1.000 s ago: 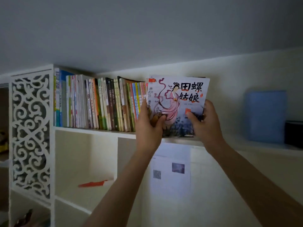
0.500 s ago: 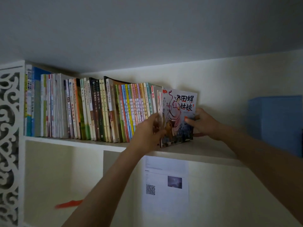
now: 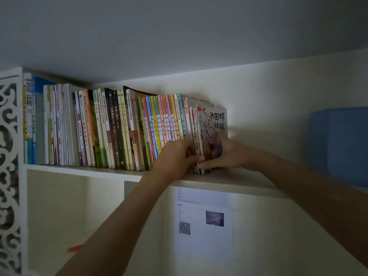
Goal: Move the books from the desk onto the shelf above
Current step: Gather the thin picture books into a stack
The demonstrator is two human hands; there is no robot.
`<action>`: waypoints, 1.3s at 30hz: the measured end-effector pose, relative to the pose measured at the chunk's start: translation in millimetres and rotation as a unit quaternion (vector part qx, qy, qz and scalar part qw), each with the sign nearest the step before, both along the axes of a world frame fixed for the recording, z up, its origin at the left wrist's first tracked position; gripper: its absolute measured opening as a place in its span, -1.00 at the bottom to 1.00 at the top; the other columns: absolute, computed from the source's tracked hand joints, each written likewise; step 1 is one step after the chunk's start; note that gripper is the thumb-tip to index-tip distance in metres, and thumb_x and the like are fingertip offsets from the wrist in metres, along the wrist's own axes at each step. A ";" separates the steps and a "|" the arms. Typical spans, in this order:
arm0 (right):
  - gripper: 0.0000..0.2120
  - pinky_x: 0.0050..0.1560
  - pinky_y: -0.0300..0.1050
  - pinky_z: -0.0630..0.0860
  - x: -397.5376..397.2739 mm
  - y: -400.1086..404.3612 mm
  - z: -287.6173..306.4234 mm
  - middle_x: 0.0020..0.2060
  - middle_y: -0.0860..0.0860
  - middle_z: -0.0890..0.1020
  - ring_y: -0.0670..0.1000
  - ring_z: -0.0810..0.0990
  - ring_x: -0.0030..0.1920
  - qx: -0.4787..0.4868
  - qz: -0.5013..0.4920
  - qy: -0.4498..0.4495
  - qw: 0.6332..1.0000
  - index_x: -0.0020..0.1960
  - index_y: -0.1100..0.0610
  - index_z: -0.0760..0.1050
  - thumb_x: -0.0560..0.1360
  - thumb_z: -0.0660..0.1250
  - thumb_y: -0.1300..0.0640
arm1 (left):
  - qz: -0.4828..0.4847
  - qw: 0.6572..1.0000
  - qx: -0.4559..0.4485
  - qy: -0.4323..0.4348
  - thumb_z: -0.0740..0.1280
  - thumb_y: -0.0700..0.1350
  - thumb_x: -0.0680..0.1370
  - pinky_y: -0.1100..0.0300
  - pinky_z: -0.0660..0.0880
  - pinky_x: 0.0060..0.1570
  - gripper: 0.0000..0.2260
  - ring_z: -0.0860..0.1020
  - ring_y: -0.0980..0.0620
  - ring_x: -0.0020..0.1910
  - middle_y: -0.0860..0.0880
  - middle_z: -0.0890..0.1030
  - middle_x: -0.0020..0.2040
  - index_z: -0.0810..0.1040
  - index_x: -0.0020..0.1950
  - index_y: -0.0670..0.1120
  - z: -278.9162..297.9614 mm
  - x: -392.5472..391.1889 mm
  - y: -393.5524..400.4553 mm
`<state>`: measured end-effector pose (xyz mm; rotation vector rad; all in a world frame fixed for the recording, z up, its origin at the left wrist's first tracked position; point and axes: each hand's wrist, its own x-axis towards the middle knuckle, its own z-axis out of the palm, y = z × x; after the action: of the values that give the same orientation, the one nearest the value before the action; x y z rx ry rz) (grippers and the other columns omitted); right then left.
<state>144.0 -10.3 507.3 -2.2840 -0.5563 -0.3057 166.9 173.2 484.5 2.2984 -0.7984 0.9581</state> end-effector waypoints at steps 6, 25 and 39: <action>-0.15 0.21 -0.19 0.52 7.5 2.2 -5.1 0.13 -0.18 0.60 -0.21 0.59 0.13 -0.040 0.019 0.000 0.999 0.39 -0.04 0.22 0.25 0.63 0.11 | -0.071 0.997 -0.009 0.019 0.51 0.00 0.39 0.42 0.40 -0.36 -0.81 0.54 0.22 -0.33 0.06 0.61 -0.29 0.57 -0.18 -0.05 -4.2 5.8 16.0; -0.64 0.11 -0.26 0.44 -78.7 -7.8 -21.0 0.16 0.03 0.62 0.00 0.57 0.13 -0.204 -0.134 -0.278 0.929 0.25 0.04 0.56 0.47 0.43 0.06 | -0.086 0.988 -0.130 -0.022 0.40 -0.05 0.52 0.48 0.43 -0.28 -0.88 0.58 0.15 -0.27 0.05 0.62 -0.27 0.61 -0.14 -0.08 -49.0 -57.1 18.5; -0.79 0.13 -0.02 0.54 -208.6 -153.8 -500.9 0.06 0.01 0.61 0.06 0.60 0.02 -0.111 -0.320 0.214 0.916 0.17 0.06 0.57 0.55 0.31 0.11 | -0.141 0.805 0.276 0.506 0.30 0.06 0.57 0.08 0.37 0.29 -0.53 0.40 -0.07 0.31 -0.08 0.39 0.35 0.27 0.44 0.02 -455.7 -113.4 -108.4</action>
<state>-64.6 -164.1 6.4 -2.5948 0.4162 -0.0398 53.5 64.8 28.9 2.5298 -0.9137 -0.7437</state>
